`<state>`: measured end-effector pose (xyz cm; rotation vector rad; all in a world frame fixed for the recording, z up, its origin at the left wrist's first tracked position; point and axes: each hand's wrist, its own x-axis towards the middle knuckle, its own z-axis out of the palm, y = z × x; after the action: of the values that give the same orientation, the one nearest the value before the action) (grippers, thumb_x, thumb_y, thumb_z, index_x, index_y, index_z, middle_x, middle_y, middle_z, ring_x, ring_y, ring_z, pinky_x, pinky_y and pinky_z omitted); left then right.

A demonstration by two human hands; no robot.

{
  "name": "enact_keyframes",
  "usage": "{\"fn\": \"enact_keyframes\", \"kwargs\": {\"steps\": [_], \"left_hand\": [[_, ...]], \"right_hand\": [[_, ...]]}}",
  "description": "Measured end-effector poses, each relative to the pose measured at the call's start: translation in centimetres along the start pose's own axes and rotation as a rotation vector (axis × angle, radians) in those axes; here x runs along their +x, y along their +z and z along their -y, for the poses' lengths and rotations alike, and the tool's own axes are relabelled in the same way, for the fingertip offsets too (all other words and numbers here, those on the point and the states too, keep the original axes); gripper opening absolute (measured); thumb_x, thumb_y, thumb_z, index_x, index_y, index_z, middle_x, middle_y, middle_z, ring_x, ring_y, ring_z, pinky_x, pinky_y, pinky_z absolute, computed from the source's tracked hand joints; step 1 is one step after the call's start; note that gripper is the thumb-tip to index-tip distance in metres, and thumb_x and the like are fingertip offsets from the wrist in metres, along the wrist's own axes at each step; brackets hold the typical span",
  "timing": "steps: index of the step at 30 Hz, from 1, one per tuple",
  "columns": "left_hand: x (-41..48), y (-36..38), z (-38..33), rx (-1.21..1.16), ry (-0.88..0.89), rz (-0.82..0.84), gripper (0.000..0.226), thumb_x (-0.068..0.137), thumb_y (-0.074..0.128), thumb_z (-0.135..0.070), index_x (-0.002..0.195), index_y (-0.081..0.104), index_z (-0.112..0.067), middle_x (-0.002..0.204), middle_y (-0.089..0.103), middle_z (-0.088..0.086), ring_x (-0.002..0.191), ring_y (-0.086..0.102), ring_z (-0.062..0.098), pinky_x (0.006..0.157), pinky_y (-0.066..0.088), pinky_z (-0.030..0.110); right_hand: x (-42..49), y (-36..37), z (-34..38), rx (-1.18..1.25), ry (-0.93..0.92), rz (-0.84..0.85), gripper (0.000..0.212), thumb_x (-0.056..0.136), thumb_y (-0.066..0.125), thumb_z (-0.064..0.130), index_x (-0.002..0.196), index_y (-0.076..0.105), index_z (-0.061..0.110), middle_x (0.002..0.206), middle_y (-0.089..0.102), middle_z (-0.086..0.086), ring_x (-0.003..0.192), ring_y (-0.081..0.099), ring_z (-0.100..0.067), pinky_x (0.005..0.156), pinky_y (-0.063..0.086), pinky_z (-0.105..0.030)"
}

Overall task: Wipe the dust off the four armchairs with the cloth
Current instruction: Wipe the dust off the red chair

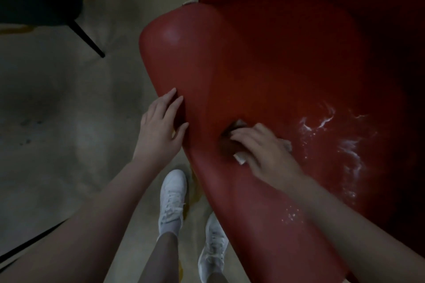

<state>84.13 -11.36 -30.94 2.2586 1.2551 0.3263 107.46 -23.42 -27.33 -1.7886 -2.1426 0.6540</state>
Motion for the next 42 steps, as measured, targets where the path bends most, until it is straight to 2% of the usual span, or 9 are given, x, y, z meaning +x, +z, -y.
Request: {"fn": "enact_keyframes", "kwargs": {"steps": [6,12,15,18,22,25,30,38,42], "left_hand": [[0.0,0.0,-0.1,-0.016,-0.018,0.014,0.060,0.090,0.051,-0.037,0.143,0.047,-0.008,0.153,0.039,0.008,0.137,0.039,0.033,0.109,0.037,0.054],[-0.1,0.1,-0.1,0.018,-0.013,-0.001,0.058,0.090,0.056,-0.033,0.142,0.048,-0.008,0.152,0.040,0.008,0.136,0.040,0.033,0.107,0.036,0.051],[0.0,0.0,-0.5,0.034,-0.002,-0.013,0.057,0.089,0.068,-0.020,0.142,0.048,-0.007,0.152,0.040,0.010,0.137,0.040,0.034,0.107,0.036,0.053],[0.3,0.1,-1.8,0.045,0.056,0.000,0.058,0.090,0.068,-0.020,0.142,0.048,-0.007,0.152,0.040,0.009,0.137,0.039,0.032,0.106,0.035,0.052],[0.9,1.0,-4.2,0.023,0.111,0.032,0.056,0.092,0.054,-0.033,0.142,0.048,-0.009,0.151,0.041,0.007,0.137,0.038,0.030,0.107,0.033,0.047],[1.6,1.5,-5.5,0.012,0.126,0.032,0.054,0.092,0.052,-0.031,0.141,0.049,-0.008,0.151,0.042,0.007,0.136,0.039,0.030,0.106,0.033,0.046],[2.8,1.8,-6.8,0.036,0.166,0.039,0.050,0.094,0.059,-0.022,0.141,0.049,-0.007,0.151,0.042,0.008,0.138,0.038,0.031,0.105,0.036,0.052],[3.5,3.2,-9.9,0.053,0.227,0.107,0.050,0.095,0.061,-0.021,0.142,0.049,-0.009,0.152,0.041,0.005,0.139,0.035,0.027,0.107,0.033,0.049],[4.0,3.6,-11.0,0.072,0.271,0.153,0.051,0.095,0.059,-0.023,0.143,0.048,-0.009,0.153,0.040,0.005,0.140,0.033,0.024,0.109,0.032,0.046]], "right_hand": [[6.0,-1.4,-3.1,-0.024,0.432,-0.440,0.025,0.083,0.062,0.003,0.108,0.065,0.004,0.108,0.066,-0.013,0.095,0.056,-0.036,0.085,0.033,-0.024],[5.2,2.9,2.7,-0.038,0.007,-0.180,0.030,0.081,0.060,0.004,0.111,0.064,0.003,0.115,0.066,-0.012,0.100,0.059,-0.036,0.094,0.044,-0.043],[0.5,2.9,3.0,-0.025,-0.042,-0.048,0.031,0.085,0.057,0.010,0.114,0.064,0.006,0.119,0.065,-0.006,0.096,0.057,-0.031,0.084,0.050,-0.046],[-1.0,0.8,0.5,-0.006,0.076,-0.103,0.032,0.084,0.052,0.012,0.112,0.065,0.003,0.115,0.066,-0.009,0.092,0.057,-0.033,0.082,0.047,-0.045],[1.7,-1.3,-2.8,-0.040,0.420,-0.394,0.026,0.086,0.057,0.010,0.110,0.065,0.003,0.110,0.066,-0.011,0.097,0.055,-0.033,0.090,0.041,-0.033],[2.6,0.1,-1.0,-0.042,0.400,-0.433,0.027,0.080,0.065,0.001,0.107,0.065,0.002,0.109,0.066,-0.013,0.097,0.054,-0.034,0.092,0.040,-0.035],[-4.6,1.8,2.1,0.015,0.237,-0.246,0.030,0.087,0.056,0.012,0.115,0.065,0.003,0.114,0.066,-0.007,0.095,0.058,-0.030,0.089,0.048,-0.042],[-7.6,-2.5,-6.7,-0.008,0.763,-0.587,0.024,0.087,0.062,0.001,0.111,0.064,0.004,0.110,0.066,-0.011,0.100,0.055,-0.032,0.091,0.036,-0.024],[-4.2,-1.8,-5.2,0.042,0.675,-0.592,0.029,0.081,0.064,-0.002,0.110,0.064,0.003,0.109,0.065,-0.011,0.100,0.051,-0.028,0.092,0.038,-0.029]]}}
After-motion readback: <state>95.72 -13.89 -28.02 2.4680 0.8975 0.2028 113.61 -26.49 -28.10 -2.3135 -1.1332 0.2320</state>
